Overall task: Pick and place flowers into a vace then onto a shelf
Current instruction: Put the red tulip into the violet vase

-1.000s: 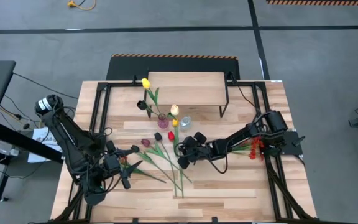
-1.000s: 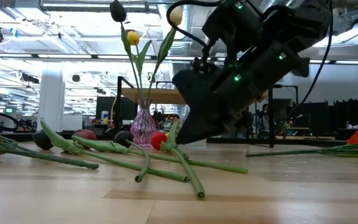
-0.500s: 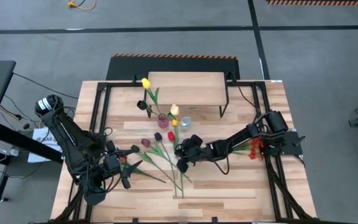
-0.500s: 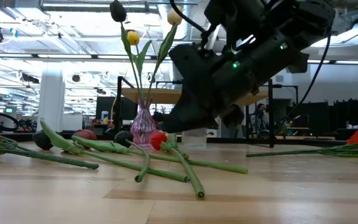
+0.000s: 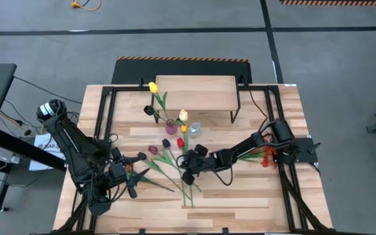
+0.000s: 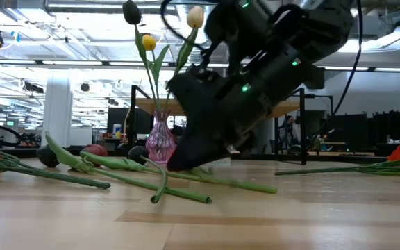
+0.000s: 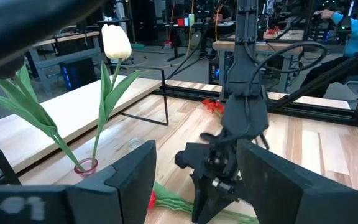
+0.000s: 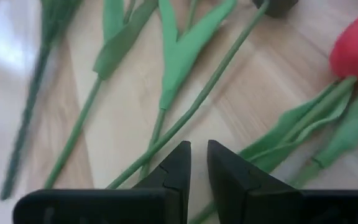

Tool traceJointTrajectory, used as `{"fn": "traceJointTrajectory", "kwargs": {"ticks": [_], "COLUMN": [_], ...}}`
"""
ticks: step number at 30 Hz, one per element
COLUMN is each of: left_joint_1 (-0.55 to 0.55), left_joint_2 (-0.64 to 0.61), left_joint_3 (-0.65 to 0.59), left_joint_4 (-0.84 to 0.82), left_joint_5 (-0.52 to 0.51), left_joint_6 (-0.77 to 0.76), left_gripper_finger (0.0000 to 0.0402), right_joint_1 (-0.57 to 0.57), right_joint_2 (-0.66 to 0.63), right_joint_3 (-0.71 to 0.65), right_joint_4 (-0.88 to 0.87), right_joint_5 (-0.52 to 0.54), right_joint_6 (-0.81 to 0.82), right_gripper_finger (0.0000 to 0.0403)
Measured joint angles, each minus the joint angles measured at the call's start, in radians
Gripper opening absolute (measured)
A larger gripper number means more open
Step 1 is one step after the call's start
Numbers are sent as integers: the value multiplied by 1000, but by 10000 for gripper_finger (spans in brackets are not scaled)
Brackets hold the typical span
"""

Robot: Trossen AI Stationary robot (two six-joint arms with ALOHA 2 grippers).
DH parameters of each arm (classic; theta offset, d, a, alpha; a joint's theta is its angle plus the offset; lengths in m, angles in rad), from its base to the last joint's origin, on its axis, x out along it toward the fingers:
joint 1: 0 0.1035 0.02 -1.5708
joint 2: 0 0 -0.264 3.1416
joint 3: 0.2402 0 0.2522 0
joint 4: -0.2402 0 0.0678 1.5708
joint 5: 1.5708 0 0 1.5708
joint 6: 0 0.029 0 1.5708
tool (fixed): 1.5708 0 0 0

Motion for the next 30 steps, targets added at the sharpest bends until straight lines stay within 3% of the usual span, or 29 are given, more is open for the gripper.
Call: {"fn": "traceJointTrajectory", "kwargs": {"ticks": [8, 20, 30], "left_joint_1": [0, 0, 0], "left_joint_2": [0, 0, 0], "left_joint_3": [0, 0, 0], "left_joint_4": [-1, -1, -1], "left_joint_5": [3, 2, 2], "left_joint_6": [0, 0, 0], "left_gripper_finger": [213, 213, 213], "right_joint_1": [0, 2, 3], "right_joint_2": [14, 10, 9], "right_joint_3": [54, 54, 54], "right_joint_4": [-91, -95, -84], "right_joint_5": [5, -7, -10], "right_joint_6": [0, -10, -30], "right_gripper_finger": [47, 5, 45]}}
